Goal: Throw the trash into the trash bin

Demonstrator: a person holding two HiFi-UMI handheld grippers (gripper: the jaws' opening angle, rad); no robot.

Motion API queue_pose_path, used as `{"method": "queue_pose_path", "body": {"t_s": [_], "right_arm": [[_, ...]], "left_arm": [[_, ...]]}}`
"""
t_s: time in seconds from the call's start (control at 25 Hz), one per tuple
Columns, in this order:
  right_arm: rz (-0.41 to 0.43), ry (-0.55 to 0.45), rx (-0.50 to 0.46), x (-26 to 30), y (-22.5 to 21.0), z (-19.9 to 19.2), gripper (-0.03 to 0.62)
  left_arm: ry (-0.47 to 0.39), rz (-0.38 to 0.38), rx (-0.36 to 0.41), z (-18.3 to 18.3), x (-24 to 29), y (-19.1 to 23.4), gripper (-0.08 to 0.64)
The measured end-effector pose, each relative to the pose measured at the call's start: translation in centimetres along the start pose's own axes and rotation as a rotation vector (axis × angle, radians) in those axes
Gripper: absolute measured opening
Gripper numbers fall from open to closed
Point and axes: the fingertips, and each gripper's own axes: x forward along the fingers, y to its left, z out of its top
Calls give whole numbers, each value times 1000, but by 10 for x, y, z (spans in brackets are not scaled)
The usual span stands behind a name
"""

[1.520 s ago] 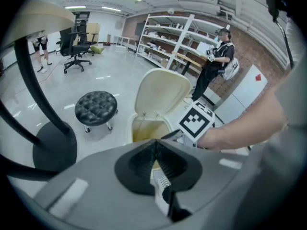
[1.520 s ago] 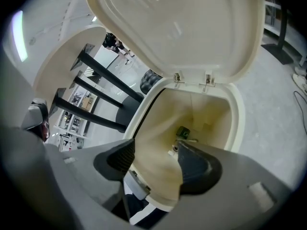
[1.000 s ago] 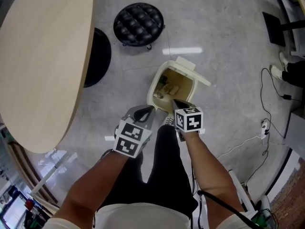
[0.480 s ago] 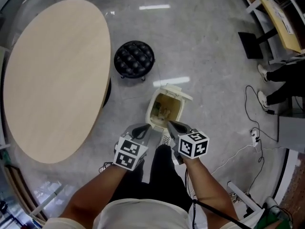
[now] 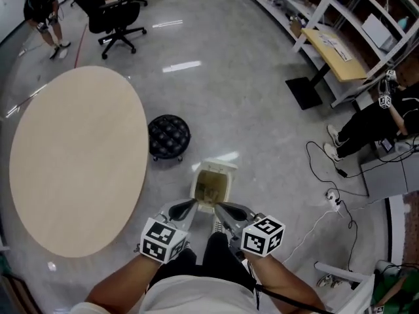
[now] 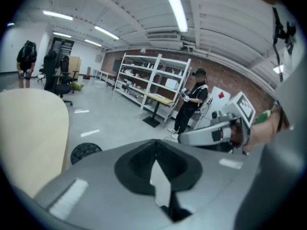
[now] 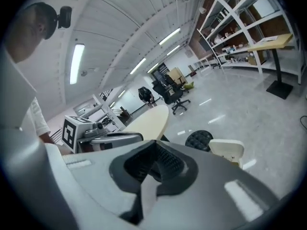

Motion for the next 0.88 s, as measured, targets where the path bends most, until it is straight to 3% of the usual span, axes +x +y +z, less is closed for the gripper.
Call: {"method": "queue_pose_path", "body": {"t_s": [0.16,0.4,0.64,0.88], "right_arm": [[8,-53,-42,-21,44,19,2],[-66,-156,-125,-54,76,35,2],[-115,-206,-154,-82,86,43,2],[-103,-226,-203,-98,90,53,2]], "left_arm": [[-65,-18,34,31,-34,-12,6],[-86,-60,81,41,-64,-27,6],[-128,-59,71,48,-83,-32,6],[-159,-34,80,56,-89,-37,6]]}}
